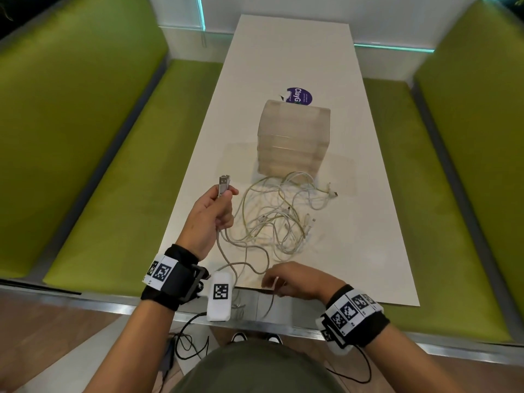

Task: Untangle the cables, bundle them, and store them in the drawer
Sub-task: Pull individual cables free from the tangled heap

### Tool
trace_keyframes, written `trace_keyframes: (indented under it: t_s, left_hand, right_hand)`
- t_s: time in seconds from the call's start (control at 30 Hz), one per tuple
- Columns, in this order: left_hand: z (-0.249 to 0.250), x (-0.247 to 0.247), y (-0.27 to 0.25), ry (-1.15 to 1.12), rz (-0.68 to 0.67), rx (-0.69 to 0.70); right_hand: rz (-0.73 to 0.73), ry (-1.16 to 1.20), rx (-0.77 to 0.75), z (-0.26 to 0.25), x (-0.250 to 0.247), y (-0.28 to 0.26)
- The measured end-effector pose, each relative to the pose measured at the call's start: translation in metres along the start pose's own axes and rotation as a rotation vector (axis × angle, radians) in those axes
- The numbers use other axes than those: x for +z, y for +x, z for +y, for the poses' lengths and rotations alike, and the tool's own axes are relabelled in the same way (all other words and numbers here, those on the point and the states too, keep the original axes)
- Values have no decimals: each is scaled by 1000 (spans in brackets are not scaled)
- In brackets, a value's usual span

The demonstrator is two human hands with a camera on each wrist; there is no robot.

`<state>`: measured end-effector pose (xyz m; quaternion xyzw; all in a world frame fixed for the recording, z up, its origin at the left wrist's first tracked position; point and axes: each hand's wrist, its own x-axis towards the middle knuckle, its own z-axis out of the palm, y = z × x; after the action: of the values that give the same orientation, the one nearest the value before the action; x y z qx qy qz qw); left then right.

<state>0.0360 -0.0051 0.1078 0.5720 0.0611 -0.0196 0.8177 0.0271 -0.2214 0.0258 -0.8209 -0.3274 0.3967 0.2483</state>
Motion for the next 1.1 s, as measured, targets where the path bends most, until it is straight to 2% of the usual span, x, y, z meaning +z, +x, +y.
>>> trace_keyframes:
  t_s: [0.07,0.13,0.23,0.33,0.43,0.47,0.5,0.57,0.6,0.63,0.67,0.73,0.8,0.83,0.9,1.0,1.1]
  left_hand:
    - [0,0,1,-11,-2,-4]
    - [0,1,0,-19,-10,-6]
    - [-1,4,0,-29,-9,-7]
    - [-1,6,0,-29,-20,-8]
    - [-1,6,-1,-31,-24,-9]
    - [-1,5,-1,-35,-18,-12]
    - [0,5,-1,-38,-7,-17]
    - [0,4,-1,-36,13,-34]
    - [1,4,-1,-33,18,-43]
    - [1,4,-1,-31,22,-49]
    - [1,3,-1,-29,26,-54]
    - [0,3,-2,-26,31,-61]
    - [-2,4,-2,-24,30,-59]
    - [-3,4,-2,-27,27,-58]
    - [-4,6,-2,-45,15,-57]
    - [-6,9,-1,-55,2,-63]
    - [-8,9,-2,-45,-11,-67]
  right_hand:
    - [30,37,14,2,-9,-3]
    - [135,85,55,4,-16,-3]
    - [306,385,137,-2,-20,-1]
    - [354,588,176,-12,-19,2]
    - [388,550,124,-16,-19,4]
    - [346,463,95,-16,-20,4]
    - [245,355,72,-15,-20,2]
    - [-32,171,67,-17,-22,-2]
    - [-127,139,110,-17,-23,-5]
    - [-149,159,165,-16,-26,-7]
    - [-94,191,209,-13,-31,-10]
    - [137,222,309,-3,-46,-15]
    - [353,227,480,11,-63,-20]
    - [419,237,550,17,-70,-22]
    - [462,291,617,29,-74,-25]
    - [594,529,622,34,-61,-19]
    - [788,555,453,36,-51,-8]
